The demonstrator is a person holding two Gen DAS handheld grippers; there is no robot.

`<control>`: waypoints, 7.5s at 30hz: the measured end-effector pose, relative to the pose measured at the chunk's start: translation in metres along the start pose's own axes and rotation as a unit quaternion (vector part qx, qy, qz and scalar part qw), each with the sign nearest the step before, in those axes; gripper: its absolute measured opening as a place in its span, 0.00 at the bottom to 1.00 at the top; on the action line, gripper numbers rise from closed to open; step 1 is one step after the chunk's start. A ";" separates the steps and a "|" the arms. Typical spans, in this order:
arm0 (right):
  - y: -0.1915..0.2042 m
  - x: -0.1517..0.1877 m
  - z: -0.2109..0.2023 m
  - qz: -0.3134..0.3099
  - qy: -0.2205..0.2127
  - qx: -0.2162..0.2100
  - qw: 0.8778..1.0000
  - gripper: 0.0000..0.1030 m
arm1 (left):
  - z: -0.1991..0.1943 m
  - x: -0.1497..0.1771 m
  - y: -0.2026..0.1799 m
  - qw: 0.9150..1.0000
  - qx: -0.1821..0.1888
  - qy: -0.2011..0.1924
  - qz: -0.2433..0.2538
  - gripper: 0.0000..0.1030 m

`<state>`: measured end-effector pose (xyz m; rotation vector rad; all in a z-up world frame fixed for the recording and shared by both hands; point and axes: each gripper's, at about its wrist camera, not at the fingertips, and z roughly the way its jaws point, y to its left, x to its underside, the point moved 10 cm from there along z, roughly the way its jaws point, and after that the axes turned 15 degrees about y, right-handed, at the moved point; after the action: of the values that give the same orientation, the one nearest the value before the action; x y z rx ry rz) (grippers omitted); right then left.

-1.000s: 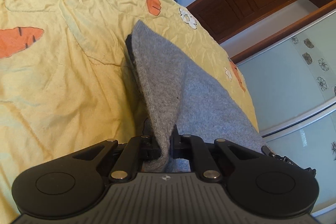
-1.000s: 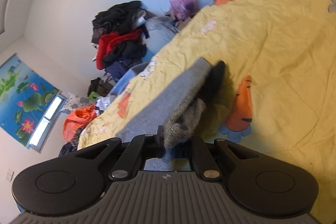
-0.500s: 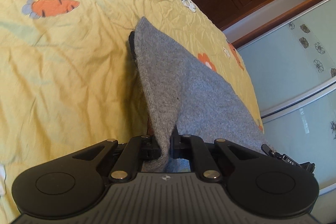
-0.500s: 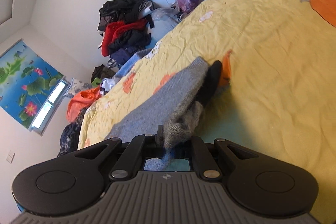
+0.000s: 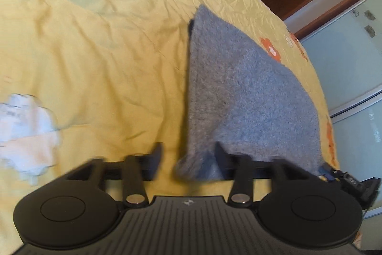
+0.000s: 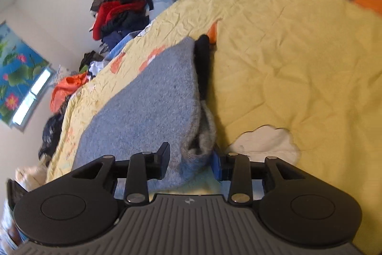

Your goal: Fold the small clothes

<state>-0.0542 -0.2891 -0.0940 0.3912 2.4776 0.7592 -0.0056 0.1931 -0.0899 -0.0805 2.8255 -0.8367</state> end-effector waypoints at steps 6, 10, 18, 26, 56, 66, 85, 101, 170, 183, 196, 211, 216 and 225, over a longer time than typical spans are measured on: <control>0.041 -0.029 -0.017 -0.069 -0.029 -0.008 0.997 0.40 | -0.048 -0.005 -0.057 0.992 0.100 -0.065 0.040 0.88; 0.062 -0.087 0.030 -0.092 -0.046 0.026 0.994 0.40 | 0.007 -0.019 -0.101 0.990 0.107 -0.044 0.078 0.89; 0.018 -0.101 0.087 -0.099 0.003 0.128 0.987 0.33 | 0.064 -0.006 -0.091 0.992 0.028 -0.006 0.123 0.89; 0.070 -0.025 0.052 -0.187 0.036 0.077 0.979 0.42 | 0.032 0.010 -0.066 0.996 -0.008 -0.021 0.082 0.98; 0.161 0.030 0.106 -0.294 0.048 0.165 0.940 0.79 | 0.054 0.019 -0.081 0.984 -0.131 -0.071 0.102 0.99; 0.223 0.008 0.134 -0.334 0.030 0.128 0.933 0.89 | 0.041 0.024 -0.074 0.986 -0.109 -0.090 0.083 0.99; 0.262 0.008 0.142 -0.359 0.051 0.112 0.925 0.92 | 0.005 0.033 0.002 0.941 0.253 -0.115 -0.194 1.00; 0.359 -0.023 0.174 -0.441 0.031 0.144 0.885 0.93 | 0.022 0.010 -0.017 0.970 0.135 -0.101 -0.174 1.00; 0.290 -0.119 0.221 -0.211 0.210 -0.015 0.954 0.18 | 0.096 -0.002 -0.185 0.988 0.023 -0.100 0.120 0.07; 0.234 -0.177 0.125 -0.198 0.138 0.000 0.970 0.18 | 0.093 0.015 -0.270 0.971 0.039 -0.085 0.219 0.07; 0.082 -0.196 0.101 -0.109 0.110 0.018 0.988 0.18 | 0.170 0.037 -0.319 0.956 -0.022 -0.017 0.291 0.07; -0.003 -0.195 0.116 -0.052 0.095 0.069 0.992 0.57 | 0.205 0.040 -0.341 0.934 -0.084 0.002 0.346 0.31; -0.001 -0.195 0.086 -0.055 0.076 0.046 0.994 0.73 | 0.166 0.062 -0.332 0.932 -0.050 0.000 0.358 0.87; 0.049 -0.119 0.036 -0.185 0.095 0.027 0.978 0.38 | 0.104 0.004 -0.270 0.971 0.033 -0.041 0.234 0.87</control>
<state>0.0699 -0.2828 -0.0444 -0.1324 2.6419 0.5972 0.0106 -0.0893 -0.0286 0.5268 2.5702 -0.7874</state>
